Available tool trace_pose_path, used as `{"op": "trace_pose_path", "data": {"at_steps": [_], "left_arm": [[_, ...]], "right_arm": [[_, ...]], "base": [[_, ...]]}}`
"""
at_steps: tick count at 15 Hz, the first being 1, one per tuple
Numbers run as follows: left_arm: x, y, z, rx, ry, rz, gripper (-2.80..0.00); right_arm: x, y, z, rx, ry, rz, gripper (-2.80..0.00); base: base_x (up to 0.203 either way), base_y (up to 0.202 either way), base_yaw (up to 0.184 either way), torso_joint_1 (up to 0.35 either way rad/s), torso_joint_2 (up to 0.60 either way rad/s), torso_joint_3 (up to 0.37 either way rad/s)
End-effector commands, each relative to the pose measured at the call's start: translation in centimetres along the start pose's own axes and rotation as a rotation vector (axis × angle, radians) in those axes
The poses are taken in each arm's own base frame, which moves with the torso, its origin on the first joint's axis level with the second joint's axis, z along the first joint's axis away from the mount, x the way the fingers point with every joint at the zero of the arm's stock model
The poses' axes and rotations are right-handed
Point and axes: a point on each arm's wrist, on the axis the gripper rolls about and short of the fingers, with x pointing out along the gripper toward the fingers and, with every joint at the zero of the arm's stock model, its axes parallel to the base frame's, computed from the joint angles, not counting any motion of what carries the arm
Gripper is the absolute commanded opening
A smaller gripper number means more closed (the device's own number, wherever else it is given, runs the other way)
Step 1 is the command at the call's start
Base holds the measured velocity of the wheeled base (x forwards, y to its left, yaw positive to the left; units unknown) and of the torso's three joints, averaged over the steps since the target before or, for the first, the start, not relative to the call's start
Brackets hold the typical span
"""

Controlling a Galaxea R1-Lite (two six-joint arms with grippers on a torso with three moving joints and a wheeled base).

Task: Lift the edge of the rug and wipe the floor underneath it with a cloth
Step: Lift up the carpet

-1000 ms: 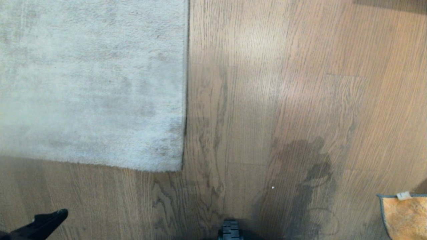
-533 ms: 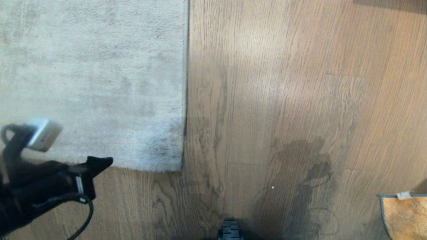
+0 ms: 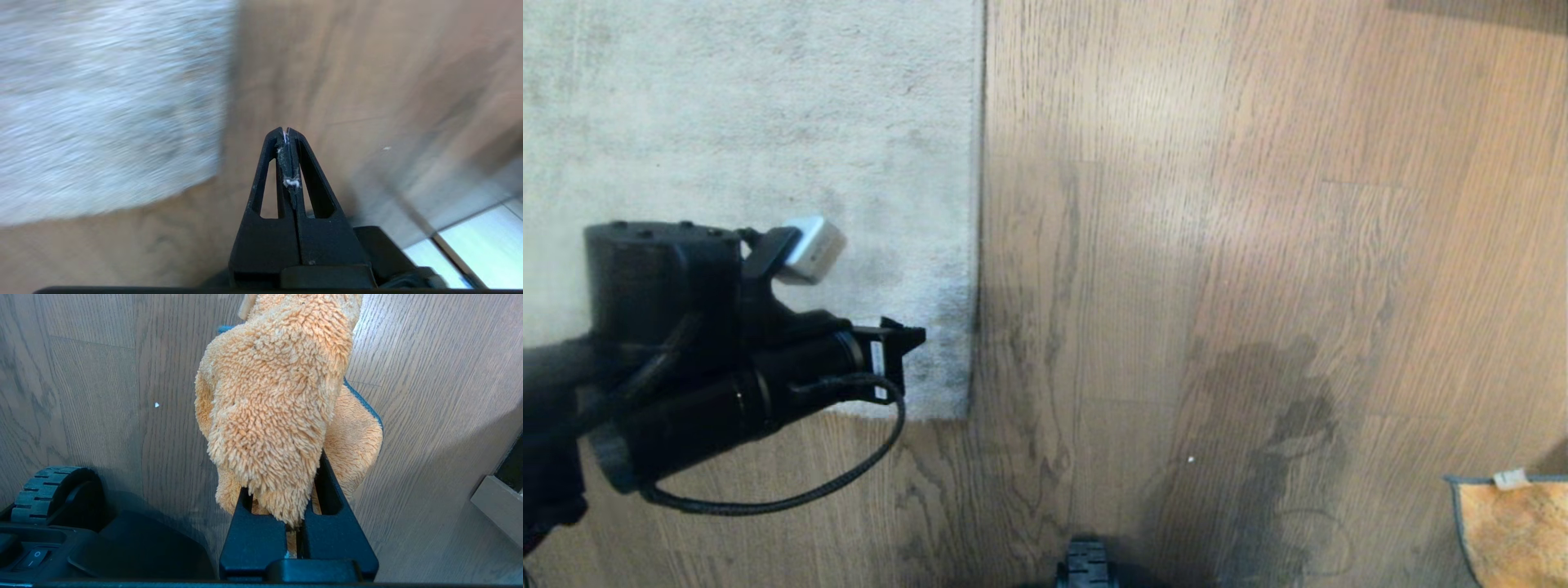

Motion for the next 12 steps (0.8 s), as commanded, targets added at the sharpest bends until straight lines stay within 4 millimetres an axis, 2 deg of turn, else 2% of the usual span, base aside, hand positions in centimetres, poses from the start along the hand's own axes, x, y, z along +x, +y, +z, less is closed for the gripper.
{"op": "trace_pose_path", "data": {"at_steps": [1, 4, 5, 12], "left_arm": [[1.6, -1.7, -0.2, 0.004, 0.029, -0.049, -2.8], [2.9, -3.3, -0.8, 0.021, 0.051, -0.03, -2.8], [3.0, -3.7, -1.0, 0.028, 0.053, -0.022, 0.0], [5.3, -5.1, -1.4, 0.054, 0.079, 0.052, 0.0]], "right_arm": [[0.0, 0.0, 0.0, -0.001, 0.001, 0.001, -2.8], [0.0, 0.0, 0.0, -0.001, 0.001, 0.001, -2.8], [0.0, 0.0, 0.0, -0.001, 0.001, 0.001, -2.8], [0.0, 0.0, 0.0, -0.001, 0.001, 0.001, -2.8]], "base": [[0.0, 0.0, 0.0, 0.0, 0.0, 0.0], [0.0, 0.0, 0.0, 0.0, 0.0, 0.0], [0.0, 0.0, 0.0, 0.0, 0.0, 0.0], [0.0, 0.0, 0.0, 0.0, 0.0, 0.0]]}}
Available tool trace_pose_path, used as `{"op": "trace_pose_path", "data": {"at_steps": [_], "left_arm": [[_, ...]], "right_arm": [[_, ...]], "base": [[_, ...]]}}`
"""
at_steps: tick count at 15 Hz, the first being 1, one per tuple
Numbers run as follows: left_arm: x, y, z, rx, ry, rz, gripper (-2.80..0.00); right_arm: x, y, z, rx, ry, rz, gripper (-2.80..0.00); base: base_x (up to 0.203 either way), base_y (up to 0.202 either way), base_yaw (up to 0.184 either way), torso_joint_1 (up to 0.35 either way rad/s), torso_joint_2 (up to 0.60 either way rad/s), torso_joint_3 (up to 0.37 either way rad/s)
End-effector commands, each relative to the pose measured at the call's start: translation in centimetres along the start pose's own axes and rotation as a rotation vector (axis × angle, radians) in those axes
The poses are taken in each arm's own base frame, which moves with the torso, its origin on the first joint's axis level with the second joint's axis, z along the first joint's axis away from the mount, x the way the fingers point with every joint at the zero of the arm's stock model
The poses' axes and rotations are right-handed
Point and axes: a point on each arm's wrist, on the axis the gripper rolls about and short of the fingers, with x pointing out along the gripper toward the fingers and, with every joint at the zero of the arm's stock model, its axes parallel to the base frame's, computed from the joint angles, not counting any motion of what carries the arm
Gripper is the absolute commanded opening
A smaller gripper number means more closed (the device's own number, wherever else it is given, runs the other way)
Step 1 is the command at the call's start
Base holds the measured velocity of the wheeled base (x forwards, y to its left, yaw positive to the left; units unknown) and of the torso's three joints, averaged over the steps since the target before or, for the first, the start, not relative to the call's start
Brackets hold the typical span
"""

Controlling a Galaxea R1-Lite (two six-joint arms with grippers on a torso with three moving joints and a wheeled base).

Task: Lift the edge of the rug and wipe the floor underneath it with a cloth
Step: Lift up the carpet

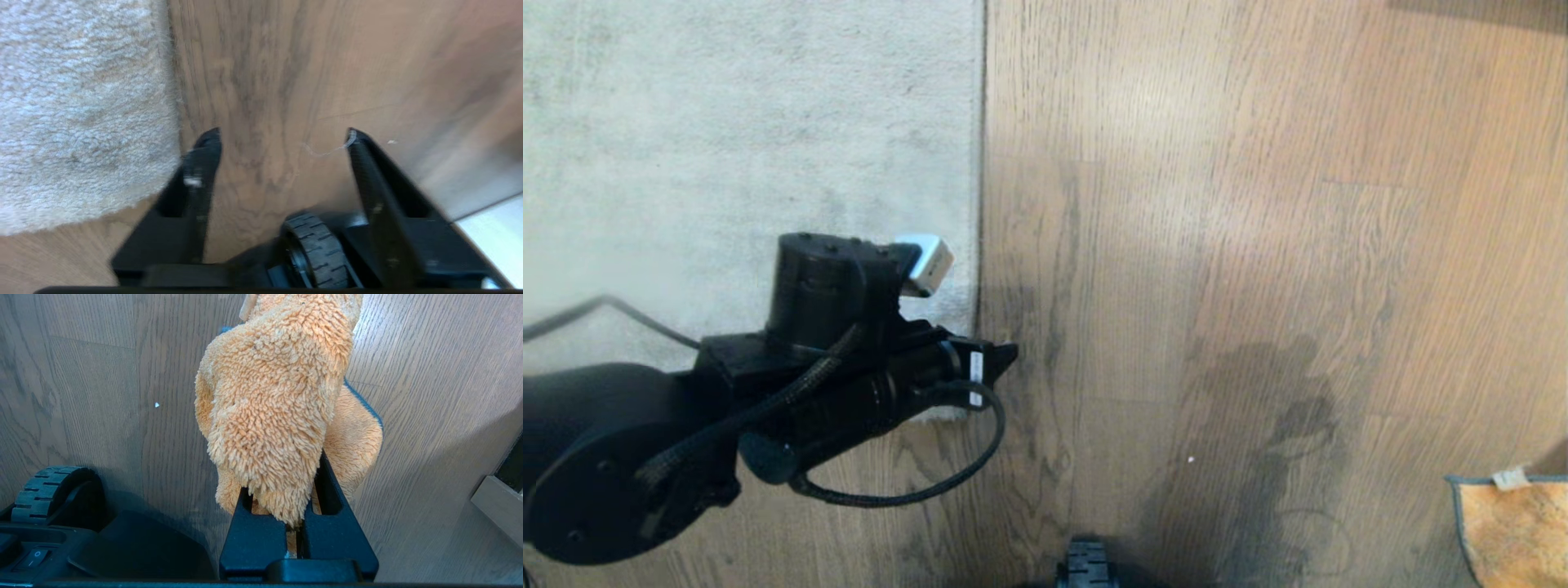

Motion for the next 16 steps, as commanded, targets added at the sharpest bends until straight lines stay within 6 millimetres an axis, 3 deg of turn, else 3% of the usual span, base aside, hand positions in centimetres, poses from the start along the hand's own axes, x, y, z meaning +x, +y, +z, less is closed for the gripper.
{"op": "trace_pose_path", "data": {"at_steps": [1, 8, 16], "left_arm": [[1.3, -0.7, 0.1, 0.018, 0.023, 0.057, 0.0], [3.8, -1.5, 1.0, 0.12, 0.169, 0.219, 0.0], [5.1, -1.6, 2.3, 0.292, 0.281, 0.455, 0.0]], "right_arm": [[0.0, 0.0, 0.0, -0.001, 0.001, 0.001, -2.8], [0.0, 0.0, 0.0, -0.001, 0.001, 0.001, -2.8], [0.0, 0.0, 0.0, -0.001, 0.001, 0.001, -2.8]], "base": [[0.0, 0.0, 0.0, 0.0, 0.0, 0.0], [0.0, 0.0, 0.0, 0.0, 0.0, 0.0], [0.0, 0.0, 0.0, 0.0, 0.0, 0.0]]}}
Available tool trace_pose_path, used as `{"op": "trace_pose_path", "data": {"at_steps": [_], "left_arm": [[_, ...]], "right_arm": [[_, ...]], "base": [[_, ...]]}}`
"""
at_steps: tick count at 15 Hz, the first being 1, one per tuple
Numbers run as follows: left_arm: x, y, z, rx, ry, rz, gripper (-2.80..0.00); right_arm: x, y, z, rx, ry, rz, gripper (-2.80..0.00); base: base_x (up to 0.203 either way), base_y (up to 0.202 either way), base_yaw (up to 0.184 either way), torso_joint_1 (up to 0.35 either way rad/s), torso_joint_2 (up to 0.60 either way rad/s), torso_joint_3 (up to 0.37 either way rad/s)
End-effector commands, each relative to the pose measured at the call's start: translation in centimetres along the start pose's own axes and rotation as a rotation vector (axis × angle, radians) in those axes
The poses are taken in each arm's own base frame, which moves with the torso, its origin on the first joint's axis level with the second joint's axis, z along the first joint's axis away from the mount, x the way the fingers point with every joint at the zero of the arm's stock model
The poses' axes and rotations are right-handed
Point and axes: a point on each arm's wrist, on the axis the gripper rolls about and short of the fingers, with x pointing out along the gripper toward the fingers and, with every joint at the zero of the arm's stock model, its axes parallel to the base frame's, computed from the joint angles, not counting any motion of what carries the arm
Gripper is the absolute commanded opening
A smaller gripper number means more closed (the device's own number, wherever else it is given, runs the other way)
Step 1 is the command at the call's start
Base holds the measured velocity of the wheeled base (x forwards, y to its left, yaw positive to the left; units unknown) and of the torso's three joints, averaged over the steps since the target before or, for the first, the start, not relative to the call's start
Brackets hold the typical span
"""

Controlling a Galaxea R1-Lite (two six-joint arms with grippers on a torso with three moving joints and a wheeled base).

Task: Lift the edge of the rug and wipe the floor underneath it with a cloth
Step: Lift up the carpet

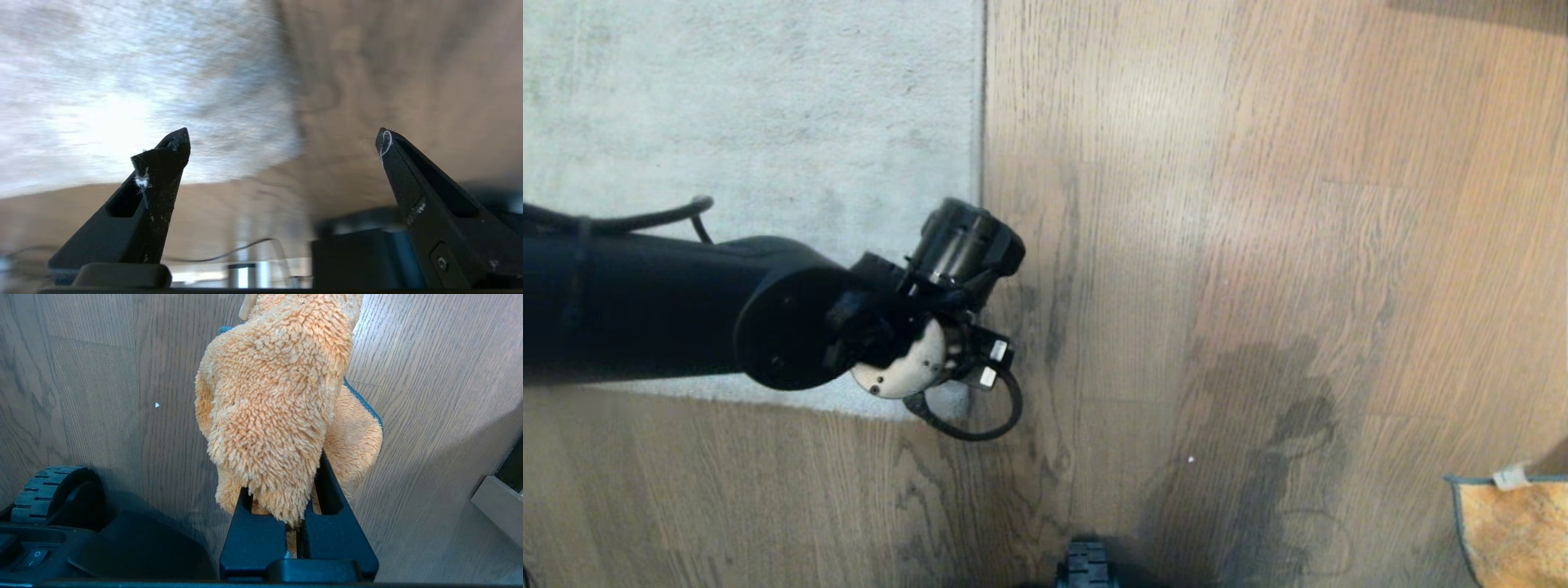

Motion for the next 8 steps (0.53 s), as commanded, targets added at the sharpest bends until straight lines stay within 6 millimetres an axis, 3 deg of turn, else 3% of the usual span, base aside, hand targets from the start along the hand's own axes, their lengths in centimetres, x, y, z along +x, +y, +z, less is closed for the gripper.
{"op": "trace_pose_path", "data": {"at_steps": [1, 8], "left_arm": [[0.7, -0.3, 0.1, 0.035, 0.028, 0.052, 0.0], [2.2, 0.4, 0.3, 0.113, 0.061, 0.189, 0.0]], "right_arm": [[0.0, 0.0, 0.0, -0.001, 0.002, 0.001, -2.8], [0.0, 0.0, 0.0, -0.001, 0.002, 0.001, -2.8]], "base": [[0.0, 0.0, 0.0, 0.0, 0.0, 0.0], [0.0, 0.0, 0.0, 0.0, 0.0, 0.0]]}}
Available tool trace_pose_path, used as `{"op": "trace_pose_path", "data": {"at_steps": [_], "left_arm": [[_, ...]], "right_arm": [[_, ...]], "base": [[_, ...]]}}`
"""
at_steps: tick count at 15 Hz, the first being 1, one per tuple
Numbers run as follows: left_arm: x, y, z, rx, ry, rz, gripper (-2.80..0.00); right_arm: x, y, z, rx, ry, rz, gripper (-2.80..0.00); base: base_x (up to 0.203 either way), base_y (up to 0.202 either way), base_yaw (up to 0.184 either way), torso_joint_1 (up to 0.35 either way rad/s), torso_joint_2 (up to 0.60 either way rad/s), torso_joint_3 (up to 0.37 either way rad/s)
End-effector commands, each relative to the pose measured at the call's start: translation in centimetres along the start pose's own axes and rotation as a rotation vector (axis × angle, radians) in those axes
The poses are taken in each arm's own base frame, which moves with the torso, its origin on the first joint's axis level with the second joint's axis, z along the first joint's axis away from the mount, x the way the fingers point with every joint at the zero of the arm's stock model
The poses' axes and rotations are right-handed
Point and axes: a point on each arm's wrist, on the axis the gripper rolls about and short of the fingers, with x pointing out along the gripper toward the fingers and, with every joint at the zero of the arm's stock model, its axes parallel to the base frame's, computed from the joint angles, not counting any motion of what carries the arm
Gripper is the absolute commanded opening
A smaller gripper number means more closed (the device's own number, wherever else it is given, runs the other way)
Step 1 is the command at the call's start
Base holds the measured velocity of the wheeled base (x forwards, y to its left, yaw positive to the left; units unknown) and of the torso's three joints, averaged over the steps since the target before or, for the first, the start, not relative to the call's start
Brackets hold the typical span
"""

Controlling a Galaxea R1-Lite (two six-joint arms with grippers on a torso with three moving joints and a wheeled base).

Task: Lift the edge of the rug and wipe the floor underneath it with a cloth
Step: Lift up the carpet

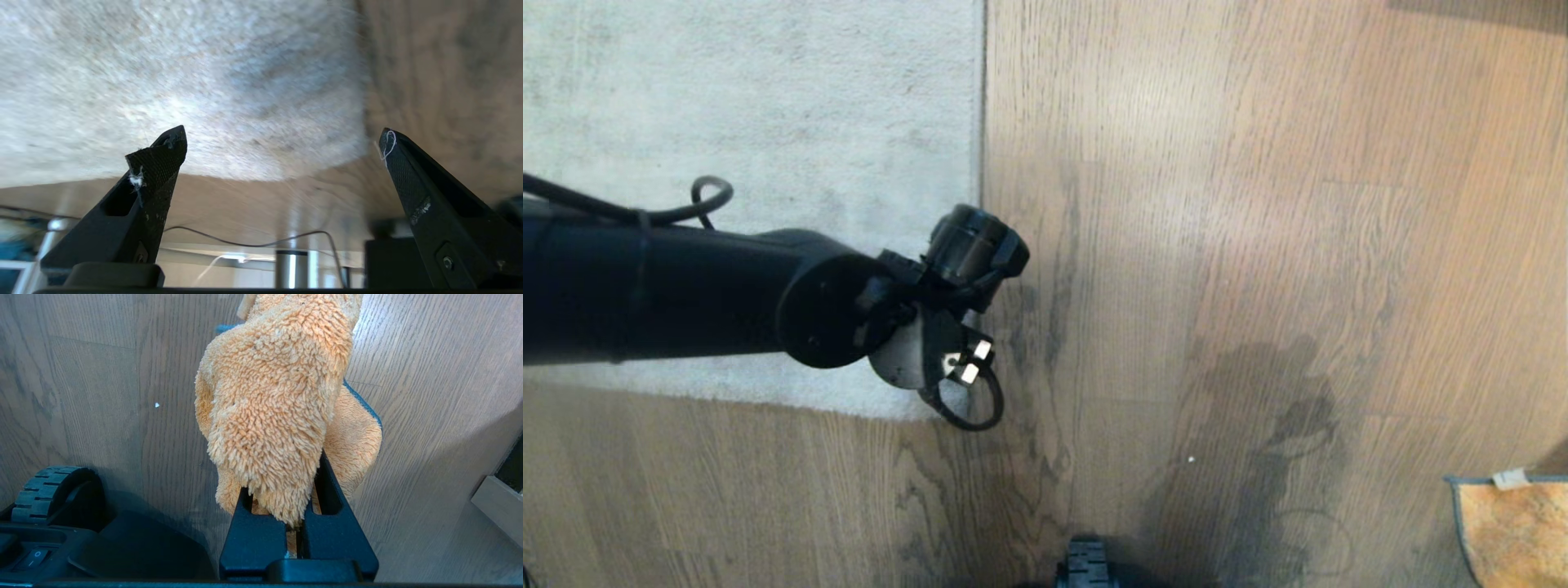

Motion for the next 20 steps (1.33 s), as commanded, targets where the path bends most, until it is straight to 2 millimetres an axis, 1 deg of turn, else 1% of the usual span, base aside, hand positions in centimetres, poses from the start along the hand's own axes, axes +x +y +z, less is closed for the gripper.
{"op": "trace_pose_path", "data": {"at_steps": [1, 6, 8, 10, 12, 17, 20], "left_arm": [[0.8, -0.3, 0.3, 0.024, 0.008, 0.039, 0.0], [2.1, -1.1, 1.3, 0.029, 0.004, 0.058, 0.0], [2.8, -1.0, 1.8, 0.049, 0.004, 0.089, 0.0], [3.3, -0.5, 2.4, 0.073, 0.004, 0.118, 0.0], [3.9, -0.2, 2.5, 0.093, 0.013, 0.128, 0.0], [4.1, -0.2, 2.5, 0.102, 0.016, 0.146, 0.0], [3.7, -0.4, 3.1, 0.088, -0.006, 0.14, 0.0]], "right_arm": [[0.0, 0.0, 0.0, -0.001, 0.001, 0.001, -2.8], [0.0, 0.0, 0.0, -0.001, 0.001, 0.001, -2.8], [0.0, 0.0, 0.0, -0.001, 0.001, 0.001, -2.8], [0.0, 0.0, 0.0, -0.001, 0.001, 0.001, -2.8], [0.0, 0.0, 0.0, -0.001, 0.001, 0.001, -2.8], [0.0, 0.0, 0.0, -0.001, 0.001, 0.001, -2.8], [0.0, 0.0, 0.0, -0.001, 0.001, 0.001, -2.8]], "base": [[0.0, 0.0, 0.0, 0.0, 0.0, 0.0], [0.0, 0.0, 0.0, 0.0, 0.0, 0.0], [0.0, 0.0, 0.0, 0.0, 0.0, 0.0], [0.0, 0.0, 0.0, 0.0, 0.0, 0.0], [0.0, 0.0, 0.0, 0.0, 0.0, 0.0], [0.0, 0.0, 0.0, 0.0, 0.0, 0.0], [0.0, 0.0, 0.0, 0.0, 0.0, 0.0]]}}
